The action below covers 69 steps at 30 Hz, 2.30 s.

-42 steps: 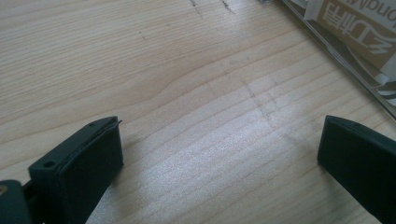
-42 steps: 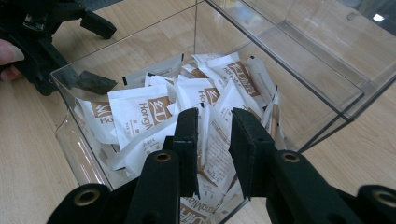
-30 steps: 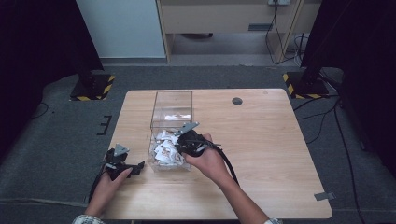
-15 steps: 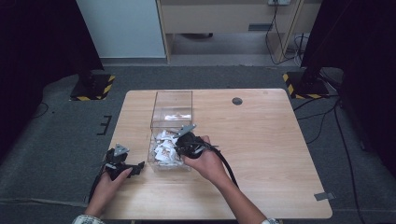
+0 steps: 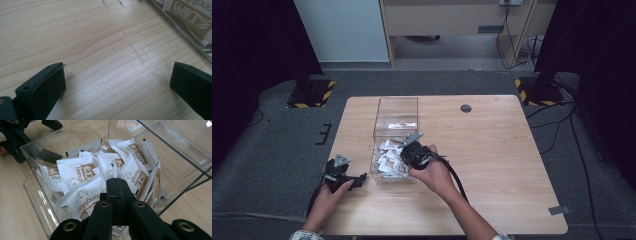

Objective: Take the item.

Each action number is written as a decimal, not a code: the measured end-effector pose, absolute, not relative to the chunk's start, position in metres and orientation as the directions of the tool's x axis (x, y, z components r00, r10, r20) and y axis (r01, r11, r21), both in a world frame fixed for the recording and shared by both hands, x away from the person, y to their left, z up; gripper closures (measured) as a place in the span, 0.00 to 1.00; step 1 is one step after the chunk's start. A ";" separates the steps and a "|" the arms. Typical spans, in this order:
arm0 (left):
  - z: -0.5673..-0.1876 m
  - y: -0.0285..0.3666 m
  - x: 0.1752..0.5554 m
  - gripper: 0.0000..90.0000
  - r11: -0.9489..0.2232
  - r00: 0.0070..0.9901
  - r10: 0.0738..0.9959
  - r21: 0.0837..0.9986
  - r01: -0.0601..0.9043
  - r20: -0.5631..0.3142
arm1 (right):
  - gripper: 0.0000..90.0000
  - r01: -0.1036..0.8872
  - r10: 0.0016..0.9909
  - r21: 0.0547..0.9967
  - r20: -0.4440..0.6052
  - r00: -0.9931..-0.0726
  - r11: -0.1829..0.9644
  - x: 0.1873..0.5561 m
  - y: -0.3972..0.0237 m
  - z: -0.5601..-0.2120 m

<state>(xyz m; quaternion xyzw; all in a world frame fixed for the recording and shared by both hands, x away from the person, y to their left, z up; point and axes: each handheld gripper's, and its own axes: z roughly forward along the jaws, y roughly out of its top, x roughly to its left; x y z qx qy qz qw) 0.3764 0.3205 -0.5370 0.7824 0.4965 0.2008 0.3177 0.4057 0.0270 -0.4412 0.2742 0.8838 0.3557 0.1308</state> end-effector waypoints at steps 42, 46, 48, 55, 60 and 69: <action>-0.537 0.320 0.376 0.00 -0.305 0.426 0.905 0.696 0.649 -0.001 | 1.00 0.348 0.587 0.797 -0.009 -0.810 0.493 0.400 0.009 -0.387; -0.537 0.320 0.376 0.00 -0.305 0.426 0.905 0.697 0.649 -0.001 | 1.00 0.335 0.583 0.807 -0.015 -0.812 0.487 0.400 0.006 -0.382; -0.537 0.320 0.376 0.00 -0.305 0.426 0.905 0.697 0.649 -0.001 | 1.00 0.338 0.587 0.803 -0.017 -0.809 0.490 0.400 0.004 -0.381; -0.537 0.320 0.376 0.00 -0.305 0.426 0.905 0.697 0.649 -0.001 | 1.00 0.342 0.594 0.804 -0.017 -0.804 0.487 0.401 0.000 -0.380; -0.537 0.320 0.376 0.00 -0.305 0.426 0.905 0.697 0.649 -0.001 | 1.00 0.339 0.593 0.808 -0.016 -0.805 0.482 0.401 -0.001 -0.380; -0.537 0.320 0.376 0.00 -0.305 0.426 0.905 0.697 0.649 -0.001 | 1.00 0.340 0.596 0.808 -0.016 -0.803 0.480 0.401 -0.006 -0.378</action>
